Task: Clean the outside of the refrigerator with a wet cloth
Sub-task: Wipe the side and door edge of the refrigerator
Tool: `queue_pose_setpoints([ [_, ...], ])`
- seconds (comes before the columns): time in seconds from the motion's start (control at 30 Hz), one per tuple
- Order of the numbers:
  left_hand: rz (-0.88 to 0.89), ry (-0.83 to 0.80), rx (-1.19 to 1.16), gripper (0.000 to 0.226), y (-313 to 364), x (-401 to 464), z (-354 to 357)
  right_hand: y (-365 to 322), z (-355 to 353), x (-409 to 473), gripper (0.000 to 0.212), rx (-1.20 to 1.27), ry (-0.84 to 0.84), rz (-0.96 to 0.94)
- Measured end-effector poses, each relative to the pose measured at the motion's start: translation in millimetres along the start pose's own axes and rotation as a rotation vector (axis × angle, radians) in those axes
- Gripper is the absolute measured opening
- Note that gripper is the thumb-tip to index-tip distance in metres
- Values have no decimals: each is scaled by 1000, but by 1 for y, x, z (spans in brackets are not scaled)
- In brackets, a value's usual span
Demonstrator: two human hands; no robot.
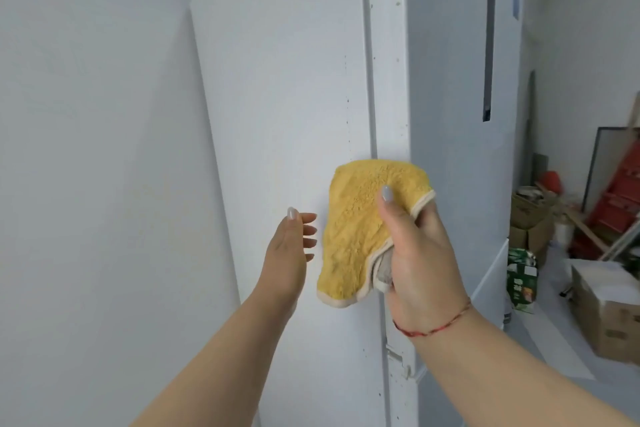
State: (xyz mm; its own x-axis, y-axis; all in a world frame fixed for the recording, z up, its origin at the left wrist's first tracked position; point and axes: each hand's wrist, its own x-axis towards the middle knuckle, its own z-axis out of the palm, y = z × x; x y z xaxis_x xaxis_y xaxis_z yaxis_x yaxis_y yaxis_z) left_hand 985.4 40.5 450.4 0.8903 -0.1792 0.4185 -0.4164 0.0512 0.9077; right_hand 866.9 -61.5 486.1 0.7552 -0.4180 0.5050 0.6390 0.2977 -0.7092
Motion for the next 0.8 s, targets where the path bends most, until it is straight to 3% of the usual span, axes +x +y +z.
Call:
queue_pose_setpoints([
  [0.07, 37, 3, -23, 46, -1, 14, -3, -8, 12, 4, 18, -217, 62, -337],
  [0.2, 48, -87, -32, 45, -7, 41, -10, -3, 25, 22, 9, -1123, 210, -1192],
  [0.27, 31, -162, -53, 50, -12, 56, -17, 21, 26, 34, 10, -1533, 214, -1340],
  [0.33, 11, -186, -82, 54, -17, 66, -21, 58, 4, 44, 15, -1884, 128, -1233],
  [0.4, 13, -195, -97, 49, -24, 74, -23, 90, -23, 46, 36, -2203, 2, -940],
  [0.47, 35, -202, -89, 46, -29, 77, -19, 102, -37, 43, 68, -2327, -114, -581],
  [0.5, 56, -203, -80, 44, -30, 78, -18, 103, -37, 45, 77, -2330, -109, -533],
  [0.6, 94, -158, -57, 37, -35, 85, -12, 92, -23, 58, 78, -2342, -3, -535],
  [0.8, 212, -76, -35, 33, -26, 87, -1, 28, 22, 115, 58, -2365, 181, -718],
])
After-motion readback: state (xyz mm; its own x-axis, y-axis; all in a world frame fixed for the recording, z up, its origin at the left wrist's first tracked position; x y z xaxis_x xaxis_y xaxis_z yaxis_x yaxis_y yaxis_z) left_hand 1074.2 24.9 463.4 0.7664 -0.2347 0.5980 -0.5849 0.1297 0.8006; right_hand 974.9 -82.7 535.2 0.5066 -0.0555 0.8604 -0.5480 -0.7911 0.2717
